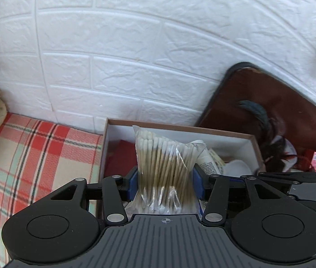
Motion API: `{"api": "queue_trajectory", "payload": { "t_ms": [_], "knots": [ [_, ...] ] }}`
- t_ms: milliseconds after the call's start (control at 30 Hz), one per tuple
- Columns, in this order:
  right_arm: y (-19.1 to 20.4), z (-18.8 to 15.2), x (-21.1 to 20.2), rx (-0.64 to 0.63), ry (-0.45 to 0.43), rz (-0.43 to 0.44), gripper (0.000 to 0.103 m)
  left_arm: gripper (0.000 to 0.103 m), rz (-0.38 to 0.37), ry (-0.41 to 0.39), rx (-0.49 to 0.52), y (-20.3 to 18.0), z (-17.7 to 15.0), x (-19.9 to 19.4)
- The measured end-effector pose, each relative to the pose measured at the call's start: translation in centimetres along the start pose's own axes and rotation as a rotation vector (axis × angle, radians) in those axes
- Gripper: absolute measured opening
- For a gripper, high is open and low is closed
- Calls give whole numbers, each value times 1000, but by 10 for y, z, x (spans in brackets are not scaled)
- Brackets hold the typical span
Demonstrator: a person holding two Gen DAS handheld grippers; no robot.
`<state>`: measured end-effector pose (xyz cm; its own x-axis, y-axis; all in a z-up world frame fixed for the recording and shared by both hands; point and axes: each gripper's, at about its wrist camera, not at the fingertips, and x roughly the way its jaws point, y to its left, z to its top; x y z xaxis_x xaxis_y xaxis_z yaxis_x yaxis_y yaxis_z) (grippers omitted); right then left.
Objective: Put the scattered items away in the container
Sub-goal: 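Open both tools to drop the swab bag and tube into the box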
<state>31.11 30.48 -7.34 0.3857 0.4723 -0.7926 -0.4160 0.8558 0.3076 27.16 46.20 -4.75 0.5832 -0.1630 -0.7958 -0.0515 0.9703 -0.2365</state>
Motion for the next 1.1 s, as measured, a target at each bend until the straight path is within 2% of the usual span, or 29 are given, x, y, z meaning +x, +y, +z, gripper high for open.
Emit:
{"api": "queue_trajectory", "payload": {
  "t_ms": [67,100,133,167,200,233,367,767,833,900,1033,1100],
  "knots": [
    [1,5,9,5,-5,-11,28,54,1,1,-4,6,5,8],
    [1,7,13,7,-8,-16,30,71,1,2,-7,10,8,11],
    [1,9,17,7,-13,-21,30,78,16,6,-16,13,8,15],
    [1,9,20,-4,-6,-32,41,98,42,12,-27,15,8,18],
    [1,10,23,-16,0,-42,67,103,67,19,-39,18,8,21],
    [1,10,26,-27,6,-53,72,103,78,21,-39,20,6,23],
    [-8,-2,21,-51,6,-91,69,103,67,29,-23,24,-5,23],
    [-8,-22,20,-32,46,-70,66,103,66,52,-37,22,-25,20],
    [-7,-22,16,-34,43,-70,69,103,66,48,-40,20,-25,16],
    [-6,-23,11,-41,37,-78,83,103,65,46,-41,16,-25,13],
    [-6,-24,-1,-53,28,-76,90,103,55,45,-65,7,-28,6],
    [-7,-25,-9,-56,24,-76,100,103,46,45,-78,1,-30,1]
  ]
}}
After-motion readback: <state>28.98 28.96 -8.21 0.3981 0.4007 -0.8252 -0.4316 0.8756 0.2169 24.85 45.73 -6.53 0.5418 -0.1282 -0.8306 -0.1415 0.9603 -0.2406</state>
